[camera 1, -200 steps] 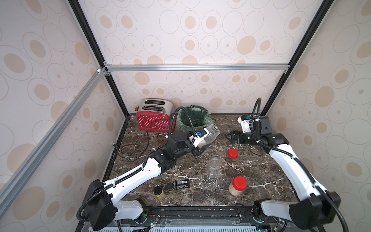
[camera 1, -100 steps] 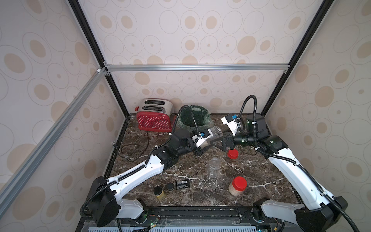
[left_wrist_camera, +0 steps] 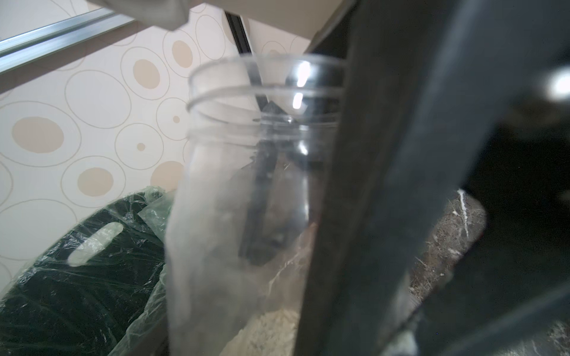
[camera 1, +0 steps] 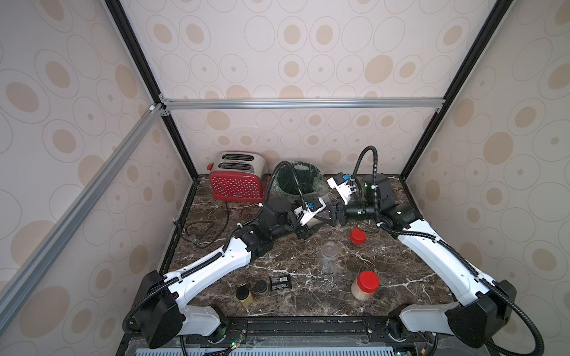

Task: Empty expired oatmeal from jars
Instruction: Pour the expired oatmeal into the trash bin.

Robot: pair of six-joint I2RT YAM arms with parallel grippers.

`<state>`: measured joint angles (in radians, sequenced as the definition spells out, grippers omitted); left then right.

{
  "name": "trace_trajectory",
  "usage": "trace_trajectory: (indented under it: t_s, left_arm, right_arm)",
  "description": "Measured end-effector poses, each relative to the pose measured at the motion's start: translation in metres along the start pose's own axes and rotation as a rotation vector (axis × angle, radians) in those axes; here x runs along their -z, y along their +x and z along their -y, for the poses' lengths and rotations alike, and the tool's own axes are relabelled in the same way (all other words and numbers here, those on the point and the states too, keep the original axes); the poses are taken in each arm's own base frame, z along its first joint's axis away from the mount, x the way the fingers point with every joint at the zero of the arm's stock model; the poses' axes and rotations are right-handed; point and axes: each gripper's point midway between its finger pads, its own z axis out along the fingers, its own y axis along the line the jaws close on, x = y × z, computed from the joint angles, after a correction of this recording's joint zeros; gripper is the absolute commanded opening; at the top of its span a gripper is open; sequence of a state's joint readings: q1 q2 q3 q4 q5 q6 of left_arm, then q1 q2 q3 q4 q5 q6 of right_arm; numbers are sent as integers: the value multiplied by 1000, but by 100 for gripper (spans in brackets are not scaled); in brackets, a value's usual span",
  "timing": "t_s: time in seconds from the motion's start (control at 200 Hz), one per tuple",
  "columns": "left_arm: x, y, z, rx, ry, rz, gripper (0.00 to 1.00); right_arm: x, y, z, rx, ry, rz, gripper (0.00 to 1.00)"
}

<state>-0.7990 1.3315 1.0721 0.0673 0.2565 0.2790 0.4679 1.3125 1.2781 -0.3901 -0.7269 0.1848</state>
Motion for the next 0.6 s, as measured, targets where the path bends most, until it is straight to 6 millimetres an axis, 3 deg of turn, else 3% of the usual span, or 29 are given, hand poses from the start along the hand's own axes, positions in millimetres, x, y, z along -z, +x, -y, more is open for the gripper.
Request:
trace_trajectory:
  t_s: [0.065, 0.225, 0.601]
  left_arm:
    - [0, -2, -1, -5, -5, 9, 99]
    - [2, -11, -8, -12, -39, 47, 99]
    - [17, -10, -23, -41, -195, 169, 99]
  right_arm:
    - [0, 0, -1, -10, -1, 0, 55]
    - [-2, -2, 0, -63, 3, -16, 52]
    - [8, -42, 1, -291, -80, 23, 48]
